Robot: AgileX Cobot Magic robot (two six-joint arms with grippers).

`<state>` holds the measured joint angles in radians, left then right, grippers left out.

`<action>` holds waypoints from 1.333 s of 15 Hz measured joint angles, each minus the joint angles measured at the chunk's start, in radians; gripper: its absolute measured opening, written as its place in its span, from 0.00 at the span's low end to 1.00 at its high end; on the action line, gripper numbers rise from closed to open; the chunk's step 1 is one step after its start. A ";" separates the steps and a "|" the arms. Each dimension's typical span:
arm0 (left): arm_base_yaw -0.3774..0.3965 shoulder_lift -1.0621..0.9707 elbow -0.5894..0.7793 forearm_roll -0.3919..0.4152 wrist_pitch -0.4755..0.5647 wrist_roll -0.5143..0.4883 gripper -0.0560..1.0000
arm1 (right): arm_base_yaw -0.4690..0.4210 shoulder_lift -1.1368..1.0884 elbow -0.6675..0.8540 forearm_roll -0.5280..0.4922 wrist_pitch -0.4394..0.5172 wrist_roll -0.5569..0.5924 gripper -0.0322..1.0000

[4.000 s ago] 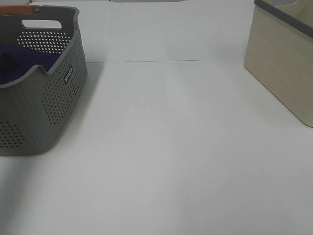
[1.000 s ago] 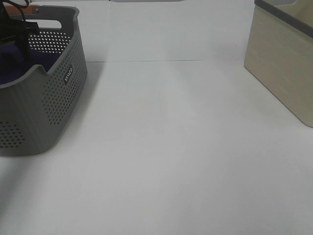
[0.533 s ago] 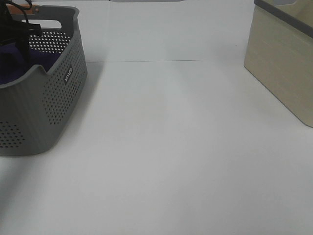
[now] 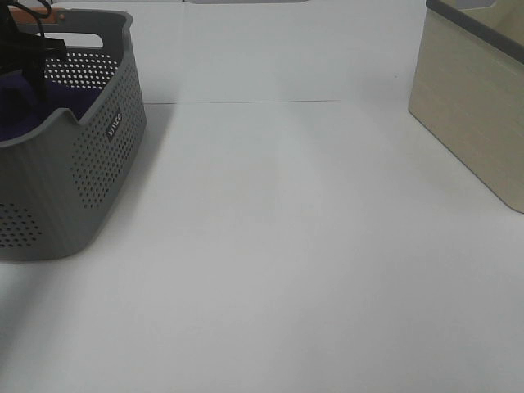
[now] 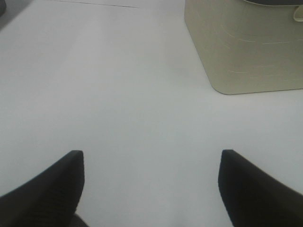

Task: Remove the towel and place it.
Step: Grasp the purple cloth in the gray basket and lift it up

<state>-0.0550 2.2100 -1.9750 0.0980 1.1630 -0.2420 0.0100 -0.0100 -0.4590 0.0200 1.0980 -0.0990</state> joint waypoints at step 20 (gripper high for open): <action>-0.009 -0.022 0.000 0.004 -0.029 0.023 0.05 | 0.000 0.000 0.000 0.000 0.000 0.001 0.71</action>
<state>-0.0640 2.1880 -1.9750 0.1020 1.1340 -0.2190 0.0100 -0.0100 -0.4590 0.0200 1.0980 -0.0980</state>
